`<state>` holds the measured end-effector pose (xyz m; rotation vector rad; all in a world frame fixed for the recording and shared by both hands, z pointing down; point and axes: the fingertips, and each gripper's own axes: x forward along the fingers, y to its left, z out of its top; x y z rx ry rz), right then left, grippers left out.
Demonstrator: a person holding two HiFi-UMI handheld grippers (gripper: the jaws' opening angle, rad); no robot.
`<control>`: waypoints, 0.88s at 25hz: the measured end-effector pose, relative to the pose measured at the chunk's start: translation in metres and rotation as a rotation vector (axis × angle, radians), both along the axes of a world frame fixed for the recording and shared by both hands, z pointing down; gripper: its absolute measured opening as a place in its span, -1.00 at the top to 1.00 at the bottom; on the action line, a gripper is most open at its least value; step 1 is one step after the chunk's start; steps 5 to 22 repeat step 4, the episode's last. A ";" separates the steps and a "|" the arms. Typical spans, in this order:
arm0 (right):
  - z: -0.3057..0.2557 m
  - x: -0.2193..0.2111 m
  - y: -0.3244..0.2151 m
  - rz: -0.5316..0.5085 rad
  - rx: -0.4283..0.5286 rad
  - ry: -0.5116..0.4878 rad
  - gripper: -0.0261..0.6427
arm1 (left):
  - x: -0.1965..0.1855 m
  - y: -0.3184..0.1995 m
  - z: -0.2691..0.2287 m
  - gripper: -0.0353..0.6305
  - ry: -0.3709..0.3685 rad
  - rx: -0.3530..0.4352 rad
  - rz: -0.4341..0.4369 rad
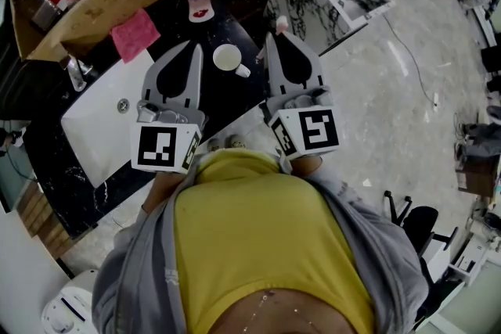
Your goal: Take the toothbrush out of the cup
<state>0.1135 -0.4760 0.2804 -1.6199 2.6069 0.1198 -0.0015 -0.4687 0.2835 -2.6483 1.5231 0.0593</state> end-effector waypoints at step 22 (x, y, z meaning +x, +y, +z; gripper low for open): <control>0.000 0.001 -0.002 -0.010 0.004 -0.003 0.86 | 0.002 -0.002 0.001 0.89 -0.006 0.000 -0.006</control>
